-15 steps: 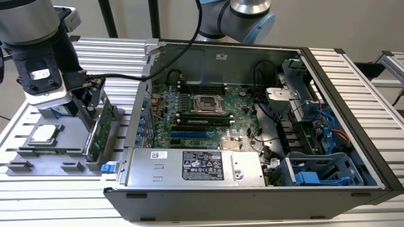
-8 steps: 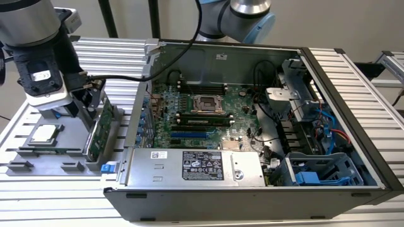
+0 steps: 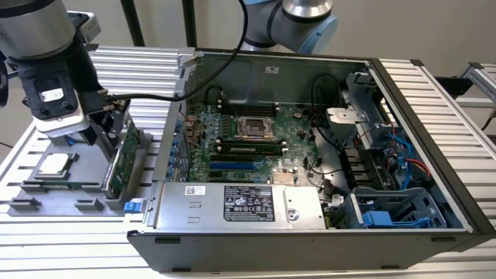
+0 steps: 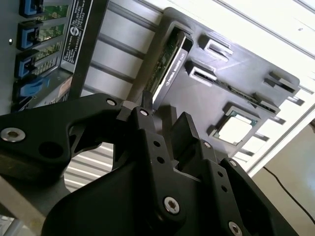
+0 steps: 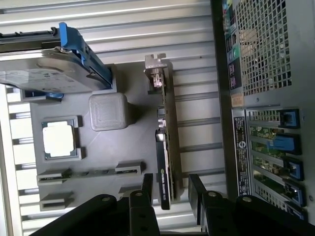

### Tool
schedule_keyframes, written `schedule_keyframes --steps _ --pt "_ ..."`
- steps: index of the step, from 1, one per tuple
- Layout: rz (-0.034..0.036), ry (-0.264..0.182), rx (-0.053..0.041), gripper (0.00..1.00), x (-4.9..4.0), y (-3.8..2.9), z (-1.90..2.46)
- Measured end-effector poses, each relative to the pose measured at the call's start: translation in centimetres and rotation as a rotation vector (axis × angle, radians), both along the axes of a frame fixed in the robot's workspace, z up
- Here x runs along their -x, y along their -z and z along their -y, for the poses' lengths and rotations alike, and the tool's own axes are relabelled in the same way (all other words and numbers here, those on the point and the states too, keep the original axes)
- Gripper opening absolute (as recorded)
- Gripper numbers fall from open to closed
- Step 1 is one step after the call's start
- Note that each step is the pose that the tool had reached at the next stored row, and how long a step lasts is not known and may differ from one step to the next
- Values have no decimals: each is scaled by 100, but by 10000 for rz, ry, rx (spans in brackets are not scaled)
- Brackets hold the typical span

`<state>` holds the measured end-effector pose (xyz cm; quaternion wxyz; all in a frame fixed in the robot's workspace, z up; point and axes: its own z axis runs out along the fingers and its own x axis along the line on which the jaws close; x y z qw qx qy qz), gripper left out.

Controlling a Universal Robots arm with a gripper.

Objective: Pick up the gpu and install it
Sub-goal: 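Pick up the gpu and move the gpu toward the slot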

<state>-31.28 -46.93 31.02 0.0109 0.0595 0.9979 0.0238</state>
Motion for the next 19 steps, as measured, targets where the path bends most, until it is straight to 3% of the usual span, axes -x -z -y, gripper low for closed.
schedule_keyframes --steps 19 --pt "0 0 0 100 0 112 0"
